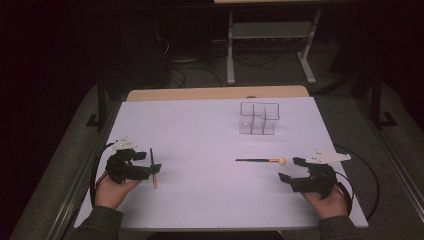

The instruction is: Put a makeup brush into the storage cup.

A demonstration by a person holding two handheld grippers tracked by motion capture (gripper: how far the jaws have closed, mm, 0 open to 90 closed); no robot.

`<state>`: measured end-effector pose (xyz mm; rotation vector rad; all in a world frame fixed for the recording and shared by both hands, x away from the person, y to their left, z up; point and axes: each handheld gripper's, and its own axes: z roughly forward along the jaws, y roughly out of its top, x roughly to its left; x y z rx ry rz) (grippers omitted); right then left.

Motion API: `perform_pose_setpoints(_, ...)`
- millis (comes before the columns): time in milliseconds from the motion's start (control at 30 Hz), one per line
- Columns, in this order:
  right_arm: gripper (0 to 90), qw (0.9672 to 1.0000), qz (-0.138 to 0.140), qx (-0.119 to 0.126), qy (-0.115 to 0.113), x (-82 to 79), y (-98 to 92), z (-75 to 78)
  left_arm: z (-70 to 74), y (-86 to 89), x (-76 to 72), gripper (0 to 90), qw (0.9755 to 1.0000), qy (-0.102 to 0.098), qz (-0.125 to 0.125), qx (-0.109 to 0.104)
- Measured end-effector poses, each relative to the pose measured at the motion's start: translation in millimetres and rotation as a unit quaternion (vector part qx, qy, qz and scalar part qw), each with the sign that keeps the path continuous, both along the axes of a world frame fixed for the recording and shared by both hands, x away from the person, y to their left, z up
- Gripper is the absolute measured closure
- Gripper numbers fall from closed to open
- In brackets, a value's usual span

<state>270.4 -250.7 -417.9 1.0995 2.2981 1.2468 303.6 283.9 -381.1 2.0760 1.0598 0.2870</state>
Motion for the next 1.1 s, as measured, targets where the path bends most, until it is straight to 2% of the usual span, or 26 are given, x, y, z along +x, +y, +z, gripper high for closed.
perform_pose_setpoints(300,20.2,1.0000,0.000,0.002,-0.002,-0.2,-1.4,0.6,-2.3,-3.7,11.8,22.7,0.9998,0.013,0.014,0.009)
perform_pose_setpoints(500,20.2,1.0000,0.000,0.004,-0.001,0.6,-2.4,0.3,-7.1,-2.9,20.5,23.8,0.9991,0.030,0.022,0.019)
perform_pose_setpoints(1100,20.2,1.0000,0.002,0.005,-0.002,0.6,-3.7,0.9,-14.3,1.2,31.4,29.2,0.9963,0.063,0.050,0.031)
